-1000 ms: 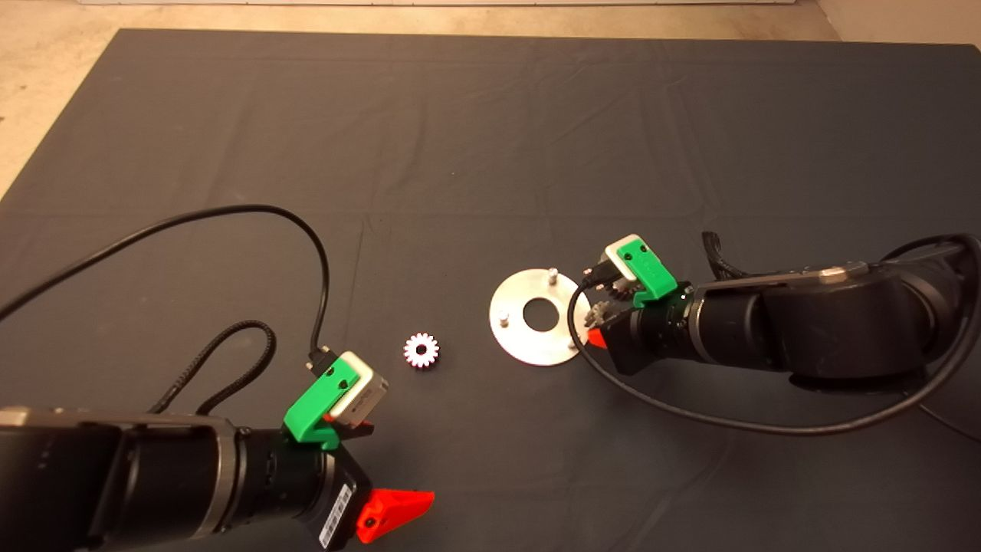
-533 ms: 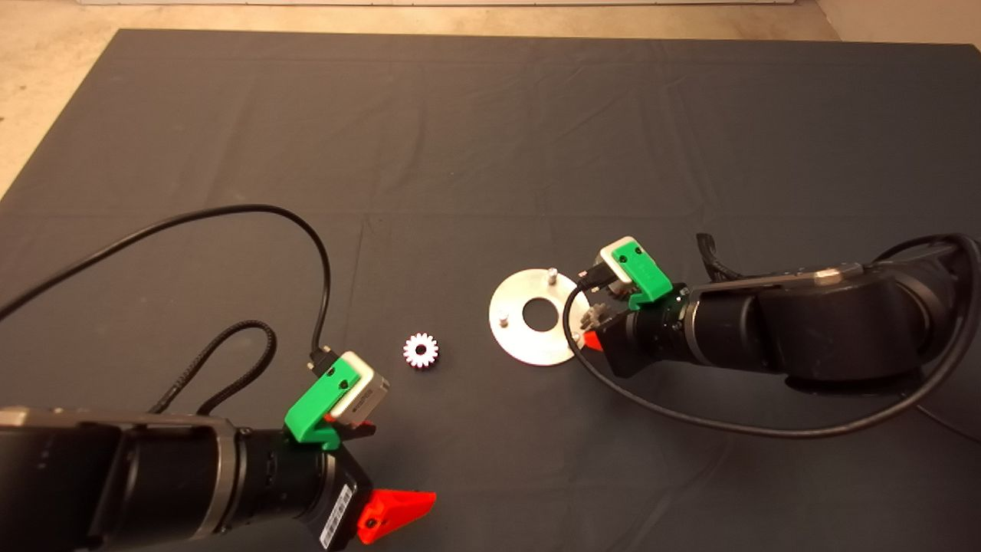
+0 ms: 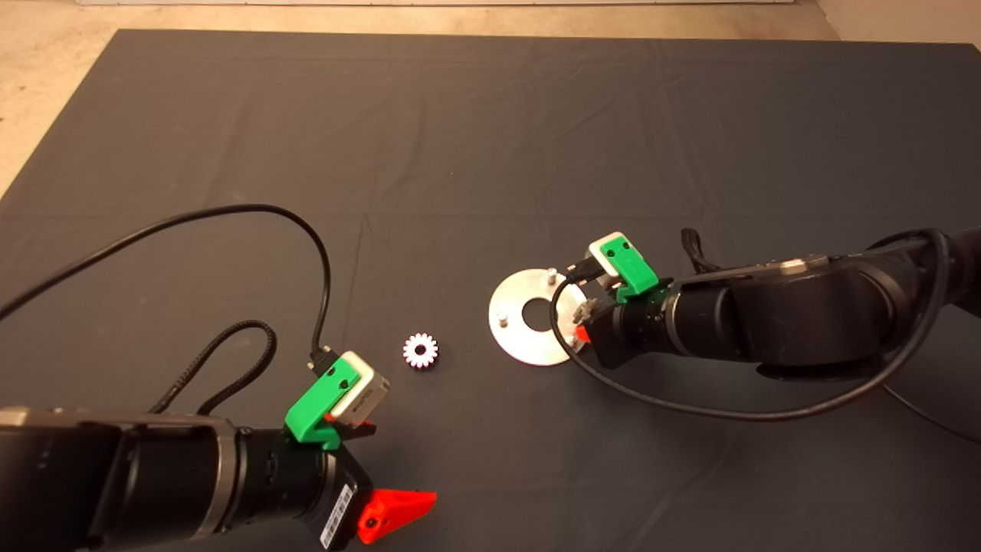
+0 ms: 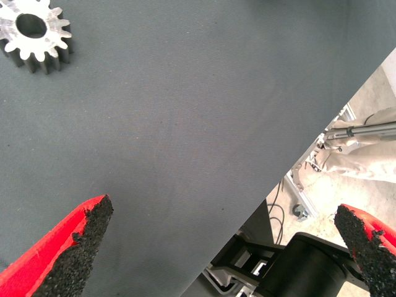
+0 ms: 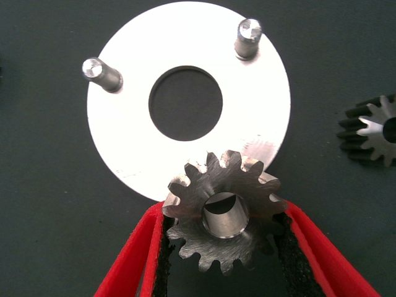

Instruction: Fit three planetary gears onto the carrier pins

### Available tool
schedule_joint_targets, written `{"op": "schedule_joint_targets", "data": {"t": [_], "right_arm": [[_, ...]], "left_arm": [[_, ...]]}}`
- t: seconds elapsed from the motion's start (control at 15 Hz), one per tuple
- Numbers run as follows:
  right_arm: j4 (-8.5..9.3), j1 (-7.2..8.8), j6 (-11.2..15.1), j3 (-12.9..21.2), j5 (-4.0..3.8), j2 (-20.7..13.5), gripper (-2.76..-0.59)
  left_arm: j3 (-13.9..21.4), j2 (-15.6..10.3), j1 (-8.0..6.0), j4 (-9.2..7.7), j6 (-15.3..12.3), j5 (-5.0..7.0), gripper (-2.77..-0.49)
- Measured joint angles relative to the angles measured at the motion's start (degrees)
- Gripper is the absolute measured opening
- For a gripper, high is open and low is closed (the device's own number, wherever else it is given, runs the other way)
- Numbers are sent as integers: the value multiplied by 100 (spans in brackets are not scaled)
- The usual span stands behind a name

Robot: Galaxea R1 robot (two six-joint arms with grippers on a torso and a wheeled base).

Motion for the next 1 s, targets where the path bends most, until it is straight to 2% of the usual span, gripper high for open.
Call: {"op": "schedule_joint_targets", "data": {"t": [0.07, 0.33, 0.47, 1.0], "right_arm": [[0, -1, 0, -6, 24, 16, -231], [0, -17, 0, -45, -2, 16, -231], [1, -63, 0, -45, 16, 17, -231], [6, -177, 0, -45, 4, 17, -231]], "left_arm": [[0, 0, 0, 0, 0, 0, -64], [0, 0, -2, 0, 0, -2, -64], [0, -2, 0, 0, 0, -2, -64], [0, -16, 0, 2, 0, -18, -64]]}}
